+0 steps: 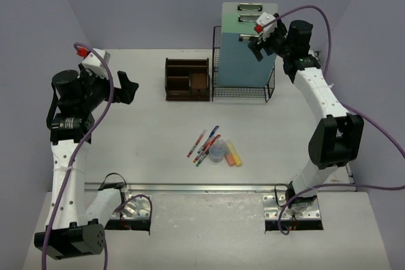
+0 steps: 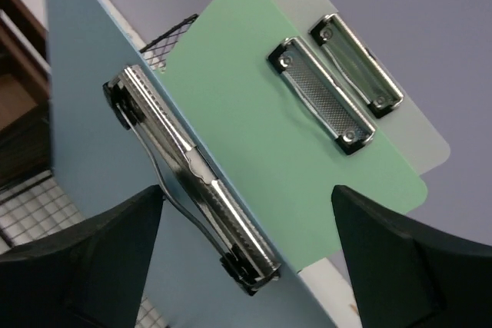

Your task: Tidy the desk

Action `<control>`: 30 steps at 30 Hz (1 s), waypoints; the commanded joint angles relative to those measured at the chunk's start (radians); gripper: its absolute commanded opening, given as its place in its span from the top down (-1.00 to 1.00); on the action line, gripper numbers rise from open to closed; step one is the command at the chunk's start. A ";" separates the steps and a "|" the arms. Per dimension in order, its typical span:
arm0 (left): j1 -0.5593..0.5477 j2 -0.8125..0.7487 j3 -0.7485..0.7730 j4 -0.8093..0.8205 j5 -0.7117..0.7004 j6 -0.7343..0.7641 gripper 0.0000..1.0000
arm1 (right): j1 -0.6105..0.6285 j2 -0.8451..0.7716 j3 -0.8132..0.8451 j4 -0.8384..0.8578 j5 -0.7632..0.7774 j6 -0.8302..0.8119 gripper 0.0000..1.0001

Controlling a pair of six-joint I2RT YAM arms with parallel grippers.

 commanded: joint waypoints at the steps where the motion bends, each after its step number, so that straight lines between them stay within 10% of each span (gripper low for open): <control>1: -0.004 -0.003 -0.013 0.045 -0.001 -0.017 -1.00 | 0.044 0.056 -0.025 0.252 0.155 0.046 -0.92; 18: -0.006 -0.028 -0.074 0.052 -0.017 -0.007 -1.00 | 0.063 0.119 0.045 0.340 0.203 0.057 -0.97; 30: -0.005 -0.035 -0.090 0.052 -0.031 -0.017 -1.00 | 0.063 -0.083 0.208 0.046 0.093 0.071 -0.97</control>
